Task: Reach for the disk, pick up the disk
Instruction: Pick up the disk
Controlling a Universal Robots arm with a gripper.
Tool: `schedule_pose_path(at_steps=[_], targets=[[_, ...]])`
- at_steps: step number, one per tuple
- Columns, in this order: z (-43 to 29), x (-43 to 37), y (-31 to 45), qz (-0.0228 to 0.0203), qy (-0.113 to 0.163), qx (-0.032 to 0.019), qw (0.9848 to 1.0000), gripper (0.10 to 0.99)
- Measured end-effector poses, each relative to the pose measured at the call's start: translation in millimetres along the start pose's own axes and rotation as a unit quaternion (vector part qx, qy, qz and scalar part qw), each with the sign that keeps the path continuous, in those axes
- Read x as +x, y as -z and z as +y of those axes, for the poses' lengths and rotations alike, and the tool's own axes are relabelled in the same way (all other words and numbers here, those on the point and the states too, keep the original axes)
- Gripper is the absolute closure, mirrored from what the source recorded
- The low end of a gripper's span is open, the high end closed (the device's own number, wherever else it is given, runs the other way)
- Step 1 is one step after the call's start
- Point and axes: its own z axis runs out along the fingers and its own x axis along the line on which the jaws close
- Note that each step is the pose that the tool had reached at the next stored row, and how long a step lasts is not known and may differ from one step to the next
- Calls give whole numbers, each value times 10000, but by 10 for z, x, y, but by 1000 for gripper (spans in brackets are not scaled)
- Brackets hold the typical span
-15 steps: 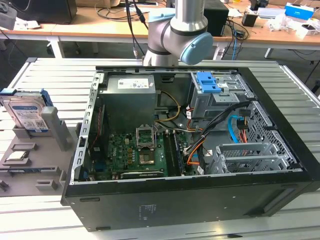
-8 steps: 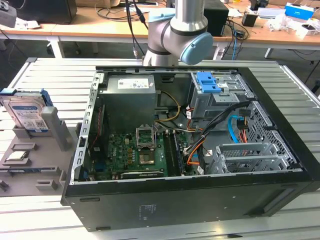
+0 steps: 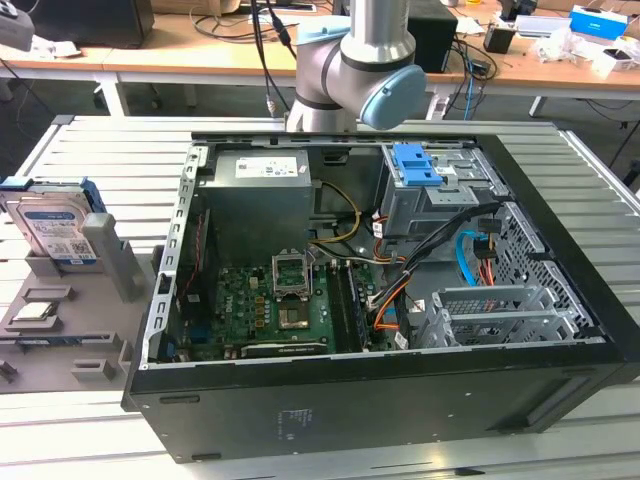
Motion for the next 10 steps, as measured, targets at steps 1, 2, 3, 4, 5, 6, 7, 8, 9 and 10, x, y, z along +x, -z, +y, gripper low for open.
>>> schedule_pose_path(at_steps=[1, 2, 3, 4, 5, 6, 7, 8, 9, 10], targets=[[0, 0, 0, 2, 69, 0, 10000, 980], [0, 0, 0, 4, 118, 0, 9999, 980], [0, 0, 0, 7, 193, 0, 9998, 980], [0, 0, 0, 11, 287, 0, 9996, 980], [0, 0, 0, 14, 369, 0, 9993, 980], [0, 0, 0, 18, 485, 0, 9988, 980], [0, 0, 0, 23, 605, 1, 9982, 980], [0, 0, 0, 26, 698, 0, 9976, 980], [0, 0, 0, 30, 796, 1, 9968, 980], [0, 0, -1, 33, 874, 1, 9962, 980]])
